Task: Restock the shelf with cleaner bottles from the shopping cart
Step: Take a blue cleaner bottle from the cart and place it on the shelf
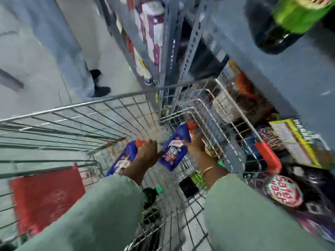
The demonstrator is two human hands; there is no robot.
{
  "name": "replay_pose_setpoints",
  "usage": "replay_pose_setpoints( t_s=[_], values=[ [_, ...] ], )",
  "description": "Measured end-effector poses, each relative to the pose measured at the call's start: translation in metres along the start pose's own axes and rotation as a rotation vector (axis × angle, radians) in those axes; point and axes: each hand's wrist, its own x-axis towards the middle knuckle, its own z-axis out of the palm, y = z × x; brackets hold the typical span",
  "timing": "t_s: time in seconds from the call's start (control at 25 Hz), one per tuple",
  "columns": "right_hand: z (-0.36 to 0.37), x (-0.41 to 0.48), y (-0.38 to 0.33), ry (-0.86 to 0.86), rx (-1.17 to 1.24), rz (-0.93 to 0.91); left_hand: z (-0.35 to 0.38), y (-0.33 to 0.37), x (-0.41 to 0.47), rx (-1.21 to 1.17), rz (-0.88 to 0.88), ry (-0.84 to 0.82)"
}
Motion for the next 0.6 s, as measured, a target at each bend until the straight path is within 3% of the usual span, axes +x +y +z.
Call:
replay_pose_setpoints(
  t_s=[0.24, 0.48, 0.6],
  values=[
    [0.026, 0.037, 0.029, -0.071, 0.341, 0.255, 0.040, -0.006, 0.039, -0.233, -0.173, -0.208],
    [0.014, 0.027, 0.031, -0.127, 0.569, 0.279, 0.048, -0.006, 0.042, -0.296, -0.208, -0.249],
    [-0.003, 0.014, 0.016, -0.178, 0.619, 0.205, 0.035, 0.002, 0.031, -0.308, -0.194, -0.178]
  ],
)
